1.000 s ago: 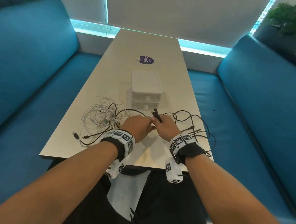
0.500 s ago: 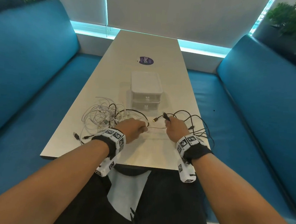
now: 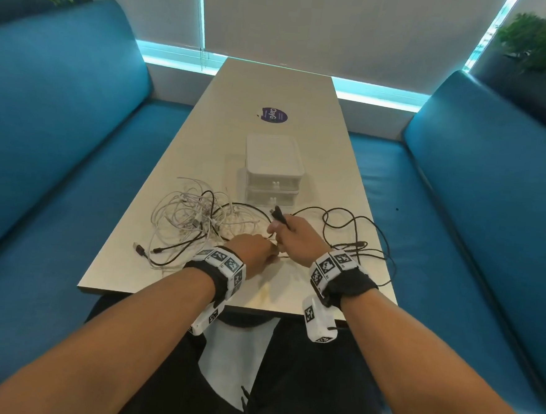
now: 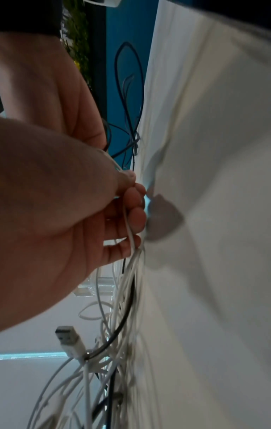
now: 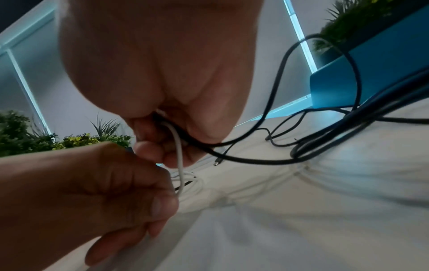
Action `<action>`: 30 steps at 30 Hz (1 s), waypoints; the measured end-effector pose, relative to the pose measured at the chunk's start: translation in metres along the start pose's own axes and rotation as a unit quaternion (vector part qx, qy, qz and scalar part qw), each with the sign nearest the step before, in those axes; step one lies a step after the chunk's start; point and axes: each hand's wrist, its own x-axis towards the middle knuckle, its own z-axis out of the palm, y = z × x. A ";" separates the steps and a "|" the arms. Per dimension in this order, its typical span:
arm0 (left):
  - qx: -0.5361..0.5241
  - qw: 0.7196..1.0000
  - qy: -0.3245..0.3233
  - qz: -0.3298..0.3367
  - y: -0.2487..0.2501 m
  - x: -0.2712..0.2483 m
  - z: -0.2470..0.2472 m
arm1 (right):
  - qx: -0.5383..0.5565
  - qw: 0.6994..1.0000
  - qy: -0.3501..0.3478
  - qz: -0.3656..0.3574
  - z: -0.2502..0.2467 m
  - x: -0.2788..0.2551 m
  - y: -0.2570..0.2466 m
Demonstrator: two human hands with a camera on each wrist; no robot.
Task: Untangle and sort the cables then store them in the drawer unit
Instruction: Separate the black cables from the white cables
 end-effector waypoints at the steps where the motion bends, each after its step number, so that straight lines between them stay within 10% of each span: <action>1: -0.001 1.000 -0.004 -0.001 0.000 -0.002 -0.001 | 0.035 0.999 -0.003 0.022 0.000 0.001 0.001; 23: -0.019 1.000 0.000 0.005 0.001 0.005 0.003 | 0.131 0.981 -0.073 0.121 -0.012 -0.013 0.004; 30: -0.030 0.999 0.006 0.021 -0.001 0.004 0.002 | -0.115 0.990 -0.065 0.048 -0.008 -0.007 0.009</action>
